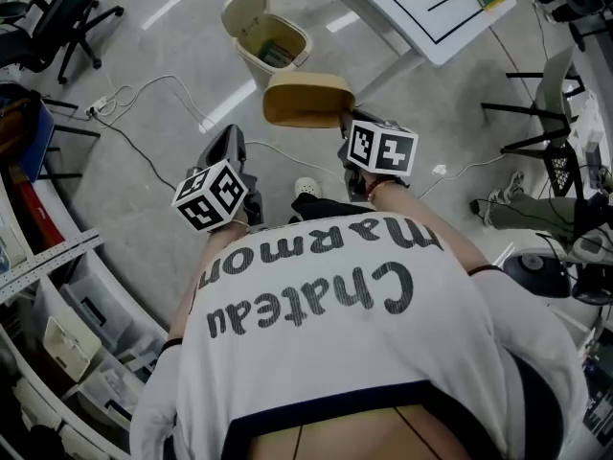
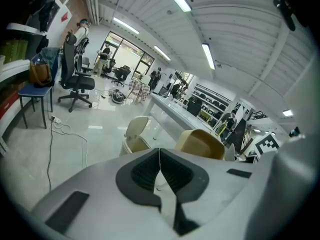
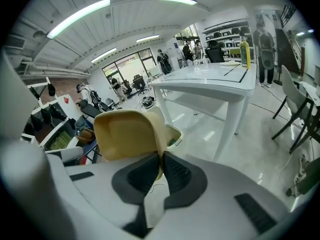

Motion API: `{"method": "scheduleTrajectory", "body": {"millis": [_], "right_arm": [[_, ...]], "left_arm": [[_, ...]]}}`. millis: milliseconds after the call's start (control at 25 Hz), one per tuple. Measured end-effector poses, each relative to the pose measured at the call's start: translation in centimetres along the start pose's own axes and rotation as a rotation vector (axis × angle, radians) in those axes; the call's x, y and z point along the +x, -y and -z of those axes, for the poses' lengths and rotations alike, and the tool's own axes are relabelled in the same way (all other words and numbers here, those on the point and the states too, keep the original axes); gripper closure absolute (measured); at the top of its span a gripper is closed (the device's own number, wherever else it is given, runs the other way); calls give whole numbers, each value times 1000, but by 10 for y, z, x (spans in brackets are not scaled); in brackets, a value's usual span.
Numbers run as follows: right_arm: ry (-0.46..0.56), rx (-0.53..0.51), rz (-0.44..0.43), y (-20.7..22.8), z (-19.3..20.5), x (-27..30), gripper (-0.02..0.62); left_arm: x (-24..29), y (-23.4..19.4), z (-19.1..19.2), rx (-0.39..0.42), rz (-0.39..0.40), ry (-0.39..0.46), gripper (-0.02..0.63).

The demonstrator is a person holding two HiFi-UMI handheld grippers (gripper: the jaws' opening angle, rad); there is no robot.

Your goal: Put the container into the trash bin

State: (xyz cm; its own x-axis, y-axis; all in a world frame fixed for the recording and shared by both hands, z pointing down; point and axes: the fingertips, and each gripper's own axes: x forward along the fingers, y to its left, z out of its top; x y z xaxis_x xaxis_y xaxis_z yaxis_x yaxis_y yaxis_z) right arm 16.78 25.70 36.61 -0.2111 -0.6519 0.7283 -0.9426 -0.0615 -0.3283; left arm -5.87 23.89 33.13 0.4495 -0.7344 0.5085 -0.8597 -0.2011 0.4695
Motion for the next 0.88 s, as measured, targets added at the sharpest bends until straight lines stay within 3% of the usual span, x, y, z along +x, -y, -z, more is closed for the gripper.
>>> {"method": "scheduleTrajectory", "body": {"millis": [240, 680, 880], "right_arm": [[-9, 2, -10, 21, -30, 29, 555], [-123, 65, -1, 40, 1, 64, 555], [-122, 76, -10, 21, -16, 85, 555]], "left_arm": [[40, 12, -19, -18, 31, 60, 581], [68, -1, 5, -46, 19, -24, 581], [82, -25, -28, -81, 30, 16, 581]]}}
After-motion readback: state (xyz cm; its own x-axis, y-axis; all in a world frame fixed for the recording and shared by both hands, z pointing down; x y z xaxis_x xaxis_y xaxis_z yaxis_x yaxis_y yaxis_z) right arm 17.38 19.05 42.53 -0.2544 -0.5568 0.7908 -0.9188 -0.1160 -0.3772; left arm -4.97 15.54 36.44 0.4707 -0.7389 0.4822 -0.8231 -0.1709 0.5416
